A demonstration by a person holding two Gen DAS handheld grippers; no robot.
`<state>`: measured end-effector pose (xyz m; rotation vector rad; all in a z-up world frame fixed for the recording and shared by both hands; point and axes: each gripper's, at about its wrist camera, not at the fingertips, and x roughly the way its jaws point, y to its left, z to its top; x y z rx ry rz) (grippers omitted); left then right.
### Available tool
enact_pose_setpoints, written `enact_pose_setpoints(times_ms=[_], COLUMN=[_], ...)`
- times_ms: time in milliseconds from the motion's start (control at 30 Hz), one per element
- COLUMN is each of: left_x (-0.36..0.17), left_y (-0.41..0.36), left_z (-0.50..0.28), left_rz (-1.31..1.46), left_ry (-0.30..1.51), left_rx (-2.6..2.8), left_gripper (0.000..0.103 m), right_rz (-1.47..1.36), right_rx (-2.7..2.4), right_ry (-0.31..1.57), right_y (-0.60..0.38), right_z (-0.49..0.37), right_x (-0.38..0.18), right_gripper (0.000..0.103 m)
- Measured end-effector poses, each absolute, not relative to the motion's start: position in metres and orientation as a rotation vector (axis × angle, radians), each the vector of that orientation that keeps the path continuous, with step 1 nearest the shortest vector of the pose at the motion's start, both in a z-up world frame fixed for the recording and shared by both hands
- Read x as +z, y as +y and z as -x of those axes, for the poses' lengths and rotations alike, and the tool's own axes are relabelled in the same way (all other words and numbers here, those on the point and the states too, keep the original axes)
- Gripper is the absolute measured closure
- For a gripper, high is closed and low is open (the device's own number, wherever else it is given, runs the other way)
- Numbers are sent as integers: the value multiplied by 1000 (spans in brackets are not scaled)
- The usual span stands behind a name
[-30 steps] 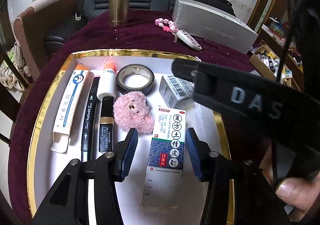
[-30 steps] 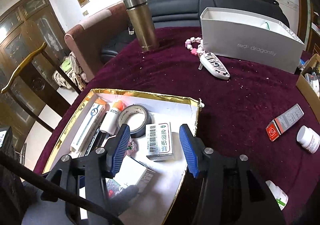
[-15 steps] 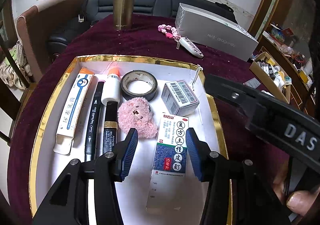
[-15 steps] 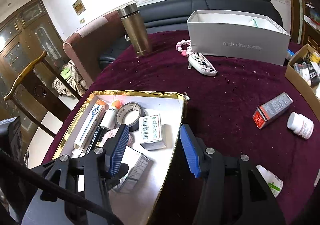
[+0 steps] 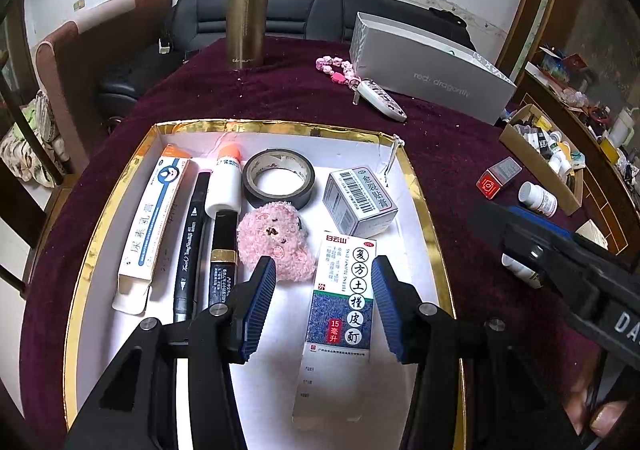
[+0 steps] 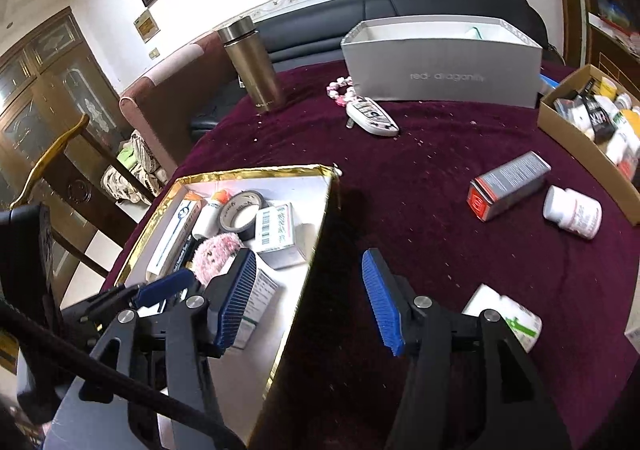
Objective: Organize objects
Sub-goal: 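Move both grippers away from the tray toward the bottles and boxes on the table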
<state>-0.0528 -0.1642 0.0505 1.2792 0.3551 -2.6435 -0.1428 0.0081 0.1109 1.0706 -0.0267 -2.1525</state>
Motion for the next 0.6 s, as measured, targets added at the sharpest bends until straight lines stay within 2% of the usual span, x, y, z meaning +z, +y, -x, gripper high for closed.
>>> enact_pose_setpoints(times_ms=[300, 367, 500, 600], left_x=[55, 57, 66, 74], left_y=[-152, -139, -104, -77], left_z=[54, 55, 53, 52], left_rz=[-1283, -1326, -1381, -1435], left_ry=[331, 328, 264, 281], left_rx=[-2695, -2733, -2792, -2847], left_gripper=[59, 59, 59, 59], right_rz=[-1068, -1051, -1037, -1063], right_rx=[-2222, -2269, -2375, -2376], right_ry=[-75, -103, -155, -272], right_y=[72, 97, 144, 174], right_z=[134, 134, 140, 151], right_x=[112, 113, 108, 95], right_gripper=[48, 42, 39, 39])
